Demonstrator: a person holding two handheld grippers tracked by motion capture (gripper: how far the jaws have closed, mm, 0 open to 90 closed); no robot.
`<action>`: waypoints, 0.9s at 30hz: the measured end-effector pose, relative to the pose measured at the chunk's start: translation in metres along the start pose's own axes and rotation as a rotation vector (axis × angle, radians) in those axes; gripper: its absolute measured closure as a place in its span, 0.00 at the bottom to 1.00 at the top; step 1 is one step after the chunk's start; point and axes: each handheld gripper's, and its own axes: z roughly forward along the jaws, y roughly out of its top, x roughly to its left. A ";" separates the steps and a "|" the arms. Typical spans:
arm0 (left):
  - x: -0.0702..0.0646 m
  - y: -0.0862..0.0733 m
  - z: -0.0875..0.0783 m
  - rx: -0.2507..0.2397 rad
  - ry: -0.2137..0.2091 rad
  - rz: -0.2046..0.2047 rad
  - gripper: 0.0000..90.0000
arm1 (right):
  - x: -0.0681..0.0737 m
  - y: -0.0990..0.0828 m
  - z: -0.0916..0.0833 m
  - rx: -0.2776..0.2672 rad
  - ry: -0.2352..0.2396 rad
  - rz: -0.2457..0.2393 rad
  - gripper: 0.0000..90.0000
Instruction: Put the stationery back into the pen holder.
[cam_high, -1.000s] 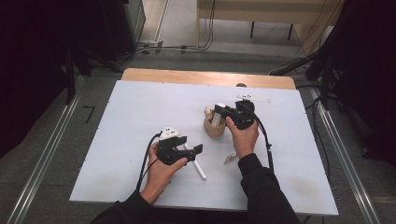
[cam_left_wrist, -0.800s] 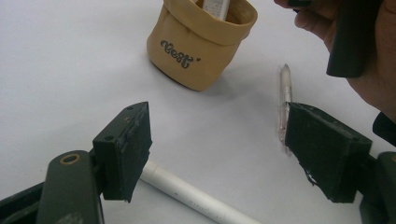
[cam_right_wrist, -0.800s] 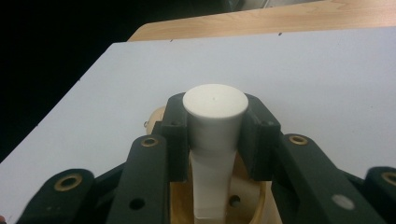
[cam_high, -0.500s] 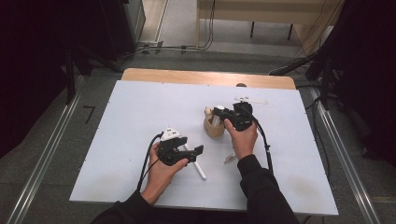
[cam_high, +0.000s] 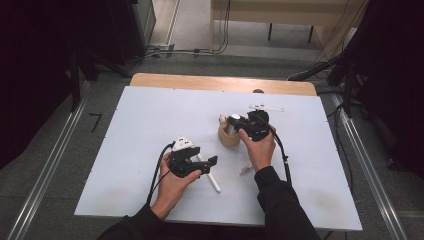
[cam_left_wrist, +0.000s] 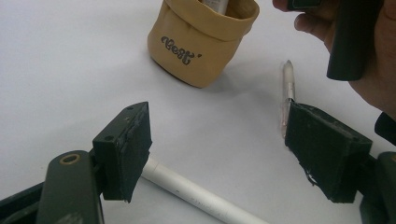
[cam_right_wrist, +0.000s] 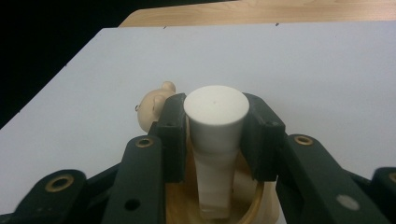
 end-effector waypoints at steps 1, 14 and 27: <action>0.000 0.000 0.000 0.000 0.000 0.000 0.26 | 0.000 0.000 0.000 0.000 -0.001 -0.001 0.68; -0.001 0.000 0.000 0.000 0.001 0.001 0.26 | 0.001 0.003 -0.007 -0.043 -0.019 -0.025 0.47; -0.001 0.000 0.000 0.000 0.004 0.008 0.26 | 0.002 0.001 -0.023 -0.049 -0.037 -0.066 0.22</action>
